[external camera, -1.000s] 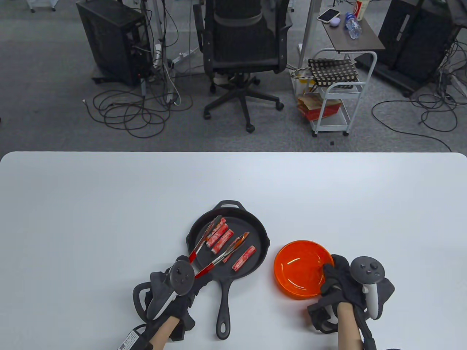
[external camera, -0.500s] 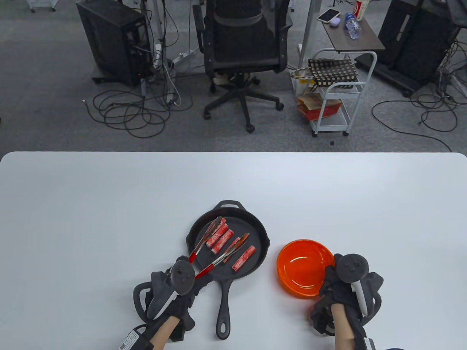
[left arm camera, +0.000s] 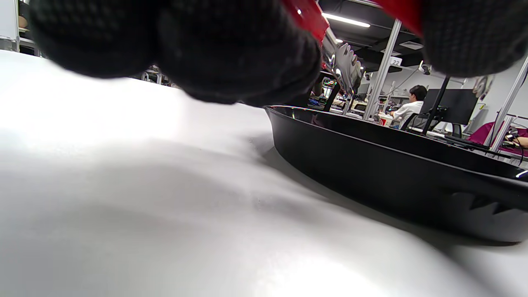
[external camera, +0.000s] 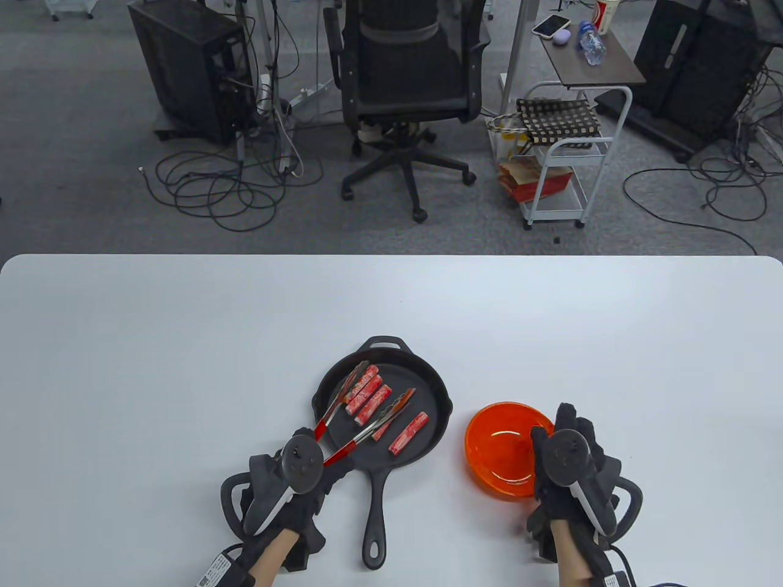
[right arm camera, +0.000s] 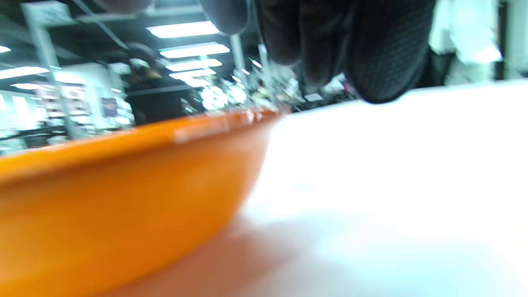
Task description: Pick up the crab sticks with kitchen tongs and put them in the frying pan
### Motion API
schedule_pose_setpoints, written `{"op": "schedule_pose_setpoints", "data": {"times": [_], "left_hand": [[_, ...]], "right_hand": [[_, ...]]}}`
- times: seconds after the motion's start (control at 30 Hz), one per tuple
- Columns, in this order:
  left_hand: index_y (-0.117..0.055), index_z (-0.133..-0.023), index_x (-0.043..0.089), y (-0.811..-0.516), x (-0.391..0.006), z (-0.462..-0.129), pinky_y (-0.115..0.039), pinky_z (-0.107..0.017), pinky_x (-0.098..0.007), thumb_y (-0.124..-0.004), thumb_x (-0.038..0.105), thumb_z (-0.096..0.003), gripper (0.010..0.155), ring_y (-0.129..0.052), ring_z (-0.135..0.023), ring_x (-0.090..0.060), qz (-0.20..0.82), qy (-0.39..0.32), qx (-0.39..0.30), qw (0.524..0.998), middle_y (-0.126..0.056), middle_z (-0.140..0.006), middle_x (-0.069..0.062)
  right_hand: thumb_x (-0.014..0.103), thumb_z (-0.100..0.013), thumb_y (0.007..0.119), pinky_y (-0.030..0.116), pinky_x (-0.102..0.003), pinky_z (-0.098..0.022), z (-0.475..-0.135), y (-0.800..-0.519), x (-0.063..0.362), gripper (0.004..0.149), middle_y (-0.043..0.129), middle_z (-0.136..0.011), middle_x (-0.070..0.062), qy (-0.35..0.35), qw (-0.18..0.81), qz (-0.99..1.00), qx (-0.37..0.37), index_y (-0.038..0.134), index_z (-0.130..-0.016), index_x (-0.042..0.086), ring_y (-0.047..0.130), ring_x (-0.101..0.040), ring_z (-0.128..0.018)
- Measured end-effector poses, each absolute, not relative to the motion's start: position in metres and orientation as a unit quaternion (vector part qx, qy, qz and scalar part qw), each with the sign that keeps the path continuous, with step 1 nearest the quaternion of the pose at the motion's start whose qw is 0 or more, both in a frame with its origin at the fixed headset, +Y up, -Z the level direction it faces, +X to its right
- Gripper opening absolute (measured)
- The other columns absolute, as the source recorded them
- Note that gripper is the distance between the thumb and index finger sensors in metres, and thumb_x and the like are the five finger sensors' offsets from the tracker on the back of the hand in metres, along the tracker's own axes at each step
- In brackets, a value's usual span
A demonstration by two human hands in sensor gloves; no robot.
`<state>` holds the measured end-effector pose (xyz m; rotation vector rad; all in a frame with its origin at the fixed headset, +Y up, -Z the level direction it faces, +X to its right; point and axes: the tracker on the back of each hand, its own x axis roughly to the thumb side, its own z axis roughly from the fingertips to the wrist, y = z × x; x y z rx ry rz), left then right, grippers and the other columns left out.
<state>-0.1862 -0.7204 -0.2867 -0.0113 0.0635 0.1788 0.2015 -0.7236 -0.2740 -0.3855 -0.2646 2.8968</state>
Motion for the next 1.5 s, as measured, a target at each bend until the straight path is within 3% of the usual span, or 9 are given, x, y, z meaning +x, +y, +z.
{"op": "schedule_pose_setpoints", "data": {"times": [0.1,0.27,0.5,0.67,0.97,1.2,1.5], "left_hand": [[-0.074,-0.101,0.01,-0.721,-0.186,-0.287,-0.089,-0.026,-0.04,-0.078,0.083,-0.0337,0.099,-0.103,-0.023,-0.012,0.088,0.032,-0.006,0.996,-0.101,-0.065,0.003],[-0.074,-0.101,0.01,-0.721,-0.187,-0.287,-0.089,-0.026,-0.04,-0.078,0.083,-0.0337,0.099,-0.103,-0.023,-0.012,0.087,0.033,-0.007,0.996,-0.101,-0.065,0.003],[-0.074,-0.101,0.01,-0.72,-0.189,-0.287,-0.089,-0.027,-0.041,-0.078,0.083,-0.0337,0.099,-0.104,-0.024,-0.013,0.09,0.036,-0.006,0.995,-0.101,-0.065,0.002],[-0.073,-0.102,0.01,-0.71,-0.197,-0.286,-0.089,-0.028,-0.042,-0.079,0.083,-0.0337,0.099,-0.104,-0.026,-0.013,0.078,0.054,0.007,0.995,-0.101,-0.067,0.002],[-0.071,-0.105,0.012,-0.695,-0.262,-0.291,-0.089,-0.032,-0.044,-0.08,0.081,-0.0339,0.099,-0.105,-0.033,-0.018,0.086,0.19,0.008,0.978,-0.1,-0.072,0.001],[-0.068,-0.107,0.012,-0.711,-0.302,-0.296,-0.088,-0.038,-0.047,-0.083,0.076,-0.0366,0.096,-0.106,-0.04,-0.02,0.099,0.274,-0.084,0.953,-0.098,-0.076,-0.001],[-0.058,-0.11,0.009,-0.733,-0.304,-0.302,-0.085,-0.042,-0.051,-0.081,0.071,-0.0412,0.096,-0.104,-0.048,-0.024,0.079,0.29,-0.158,0.941,-0.091,-0.085,-0.004]], "right_hand": [[0.051,-0.06,0.052,0.071,-0.063,-0.062,-0.268,-0.711,0.184,0.067,0.055,-0.115,-0.023,-0.128,0.094,0.986,-0.048,0.045,-0.117,0.017,0.063,-0.051,-0.098],[0.057,-0.058,0.047,0.065,-0.069,-0.064,-0.262,-0.705,0.156,0.07,0.055,-0.117,-0.019,-0.16,0.07,0.983,0.051,0.045,-0.117,0.02,0.058,-0.05,-0.102],[0.065,-0.055,0.037,0.056,-0.075,-0.066,-0.259,-0.71,0.126,0.077,0.044,-0.122,-0.021,-0.123,0.029,0.983,0.13,0.041,-0.12,0.023,0.046,-0.055,-0.105],[0.066,-0.055,0.036,0.053,-0.077,-0.066,-0.259,-0.714,0.12,0.079,0.041,-0.123,-0.023,-0.102,0.03,0.984,0.141,0.039,-0.121,0.023,0.043,-0.057,-0.106],[0.065,-0.056,0.037,0.053,-0.077,-0.065,-0.26,-0.714,0.124,0.078,0.042,-0.122,-0.024,-0.096,0.059,0.985,0.128,0.04,-0.121,0.021,0.044,-0.057,-0.105],[0.065,-0.056,0.038,0.055,-0.076,-0.065,-0.261,-0.714,0.128,0.078,0.043,-0.122,-0.024,-0.097,0.062,0.986,0.121,0.041,-0.12,0.021,0.045,-0.057,-0.105],[0.064,-0.056,0.038,0.055,-0.076,-0.065,-0.262,-0.714,0.127,0.077,0.044,-0.122,-0.024,-0.093,0.063,0.986,0.122,0.042,-0.12,0.021,0.046,-0.057,-0.104]]}}
